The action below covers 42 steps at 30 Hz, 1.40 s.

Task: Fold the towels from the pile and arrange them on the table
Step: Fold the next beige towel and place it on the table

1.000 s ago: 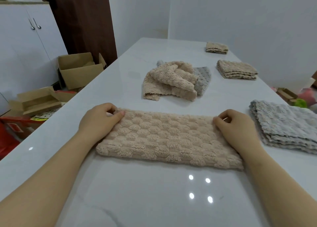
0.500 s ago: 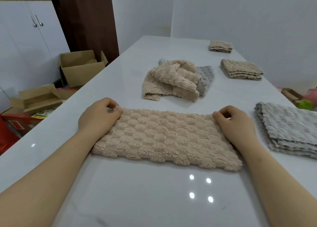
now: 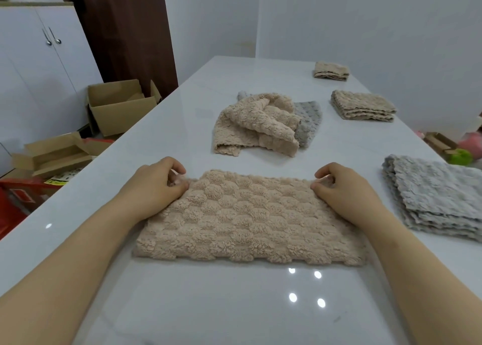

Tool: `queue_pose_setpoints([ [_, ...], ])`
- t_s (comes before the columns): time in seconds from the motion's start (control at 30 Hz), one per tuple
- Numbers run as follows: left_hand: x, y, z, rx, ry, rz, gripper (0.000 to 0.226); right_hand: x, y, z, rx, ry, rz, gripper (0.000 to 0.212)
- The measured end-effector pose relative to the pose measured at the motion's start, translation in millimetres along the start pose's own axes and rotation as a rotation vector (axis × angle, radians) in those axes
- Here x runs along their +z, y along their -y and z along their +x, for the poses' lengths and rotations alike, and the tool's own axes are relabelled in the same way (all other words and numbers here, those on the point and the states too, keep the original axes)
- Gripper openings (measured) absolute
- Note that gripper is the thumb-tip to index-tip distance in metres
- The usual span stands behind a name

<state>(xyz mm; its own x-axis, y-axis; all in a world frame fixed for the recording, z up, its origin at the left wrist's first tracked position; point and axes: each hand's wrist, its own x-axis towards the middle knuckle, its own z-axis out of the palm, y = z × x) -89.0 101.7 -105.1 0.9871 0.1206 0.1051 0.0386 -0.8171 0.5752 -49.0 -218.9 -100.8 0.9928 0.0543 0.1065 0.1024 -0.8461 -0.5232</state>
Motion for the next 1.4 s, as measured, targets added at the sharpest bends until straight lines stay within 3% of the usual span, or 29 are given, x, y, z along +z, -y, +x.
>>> queue_pose_setpoints([
  [0.17, 0.4, -3.6, -2.4, 0.000, -0.009, -0.004, 0.009, 0.5, 1.9, -2.1, -0.038, -0.041, 0.031, 0.006],
  [0.33, -9.1, -4.1, -6.7, -0.126, -0.141, -0.506, 0.015, -4.6, 3.4, -3.6, 0.030, -0.084, 0.457, 0.012],
  [0.43, -11.9, -7.3, -7.6, -0.213, -0.122, -0.840, 0.017, -6.6, 6.5, -4.5, 0.084, -0.040, 0.654, 0.015],
  [0.63, -11.4, -5.6, -5.2, -0.231, -0.192, -0.963, 0.012, -6.7, 9.3, -6.1, 0.116, -0.084, 0.921, 0.016],
  [0.7, -10.3, -3.4, -4.8, -0.230, -0.224, -0.933, 0.011, -6.0, 9.5, -5.2, 0.146, -0.096, 0.973, 0.014],
  [1.03, -4.3, 7.8, 1.1, -0.239, -0.318, -0.694, 0.013, -2.5, 8.4, -4.9, 0.092, -0.084, 0.731, 0.015],
  [1.27, -0.5, 4.4, 0.6, -0.155, -0.429, -0.350, 0.006, 9.8, 9.0, -5.6, -0.001, -0.289, 0.548, 0.020],
  [1.4, -0.8, 6.1, 3.7, -0.177, -0.409, -0.340, 0.011, 8.4, 9.0, -4.6, 0.004, -0.171, 0.487, 0.026],
])
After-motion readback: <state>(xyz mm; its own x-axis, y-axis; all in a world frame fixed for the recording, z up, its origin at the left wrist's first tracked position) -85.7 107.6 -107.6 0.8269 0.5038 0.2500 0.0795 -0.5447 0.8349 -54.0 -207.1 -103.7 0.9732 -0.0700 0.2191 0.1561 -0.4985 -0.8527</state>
